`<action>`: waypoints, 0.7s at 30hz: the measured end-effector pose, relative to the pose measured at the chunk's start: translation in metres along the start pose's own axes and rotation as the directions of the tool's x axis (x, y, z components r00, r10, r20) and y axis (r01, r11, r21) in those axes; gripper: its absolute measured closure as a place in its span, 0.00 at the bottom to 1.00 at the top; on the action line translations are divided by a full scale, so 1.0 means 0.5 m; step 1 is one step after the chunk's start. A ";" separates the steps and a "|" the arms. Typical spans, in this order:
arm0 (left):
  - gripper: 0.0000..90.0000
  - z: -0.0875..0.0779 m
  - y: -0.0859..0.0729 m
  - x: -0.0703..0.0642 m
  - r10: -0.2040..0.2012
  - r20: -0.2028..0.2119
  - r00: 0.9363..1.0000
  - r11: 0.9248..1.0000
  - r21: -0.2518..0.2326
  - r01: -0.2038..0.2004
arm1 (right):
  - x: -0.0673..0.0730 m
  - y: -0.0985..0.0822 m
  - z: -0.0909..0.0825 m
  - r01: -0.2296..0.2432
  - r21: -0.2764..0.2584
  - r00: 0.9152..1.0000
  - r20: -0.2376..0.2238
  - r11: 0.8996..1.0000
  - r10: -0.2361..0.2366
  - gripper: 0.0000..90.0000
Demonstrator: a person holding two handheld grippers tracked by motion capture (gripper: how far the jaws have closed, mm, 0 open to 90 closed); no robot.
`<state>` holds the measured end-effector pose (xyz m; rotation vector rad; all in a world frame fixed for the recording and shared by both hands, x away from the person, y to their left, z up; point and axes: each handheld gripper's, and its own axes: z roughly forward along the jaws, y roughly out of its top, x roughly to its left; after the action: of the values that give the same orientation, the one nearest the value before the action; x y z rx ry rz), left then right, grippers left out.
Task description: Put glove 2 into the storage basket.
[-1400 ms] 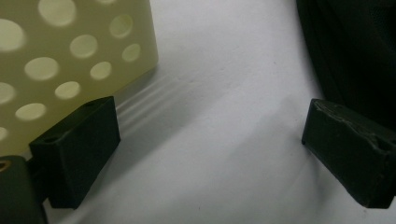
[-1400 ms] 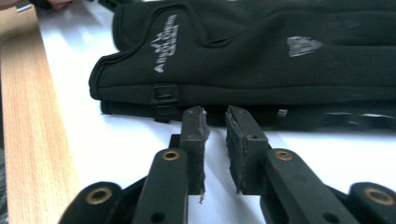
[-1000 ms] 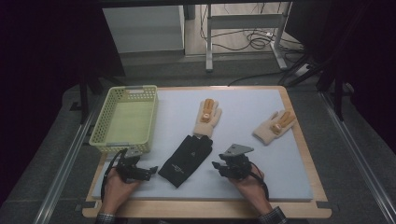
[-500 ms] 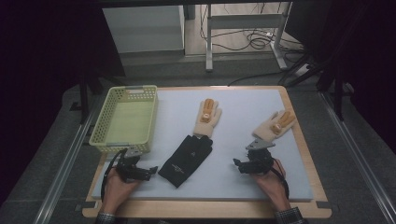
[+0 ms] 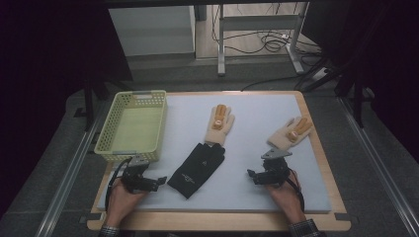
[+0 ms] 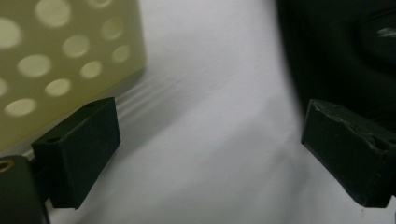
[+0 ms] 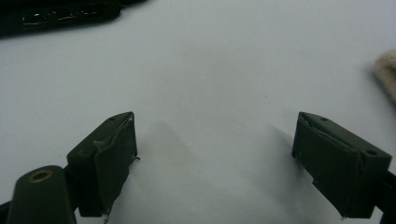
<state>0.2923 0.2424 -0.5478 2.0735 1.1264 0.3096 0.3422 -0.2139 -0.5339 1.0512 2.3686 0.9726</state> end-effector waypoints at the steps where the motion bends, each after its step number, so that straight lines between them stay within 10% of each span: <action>1: 0.05 0.000 0.000 0.000 0.000 0.000 1.000 1.000 0.000 0.000 | 0.000 0.000 0.000 0.000 0.000 1.000 0.000 1.000 0.000 0.15; 15: 0.05 -0.001 0.049 -0.080 0.091 0.068 0.994 0.996 -0.002 -0.091 | 0.000 0.000 0.000 0.000 -0.001 1.000 0.001 1.000 0.000 0.15; 21: 0.04 -0.014 0.075 -0.099 0.123 0.018 0.992 0.992 0.022 -0.123 | 0.000 0.000 0.000 0.000 -0.001 1.000 0.002 1.000 0.000 0.15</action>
<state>0.2831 0.1933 -0.5098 2.1667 0.9985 0.3394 0.3420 -0.2139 -0.5340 1.0508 2.3667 0.9724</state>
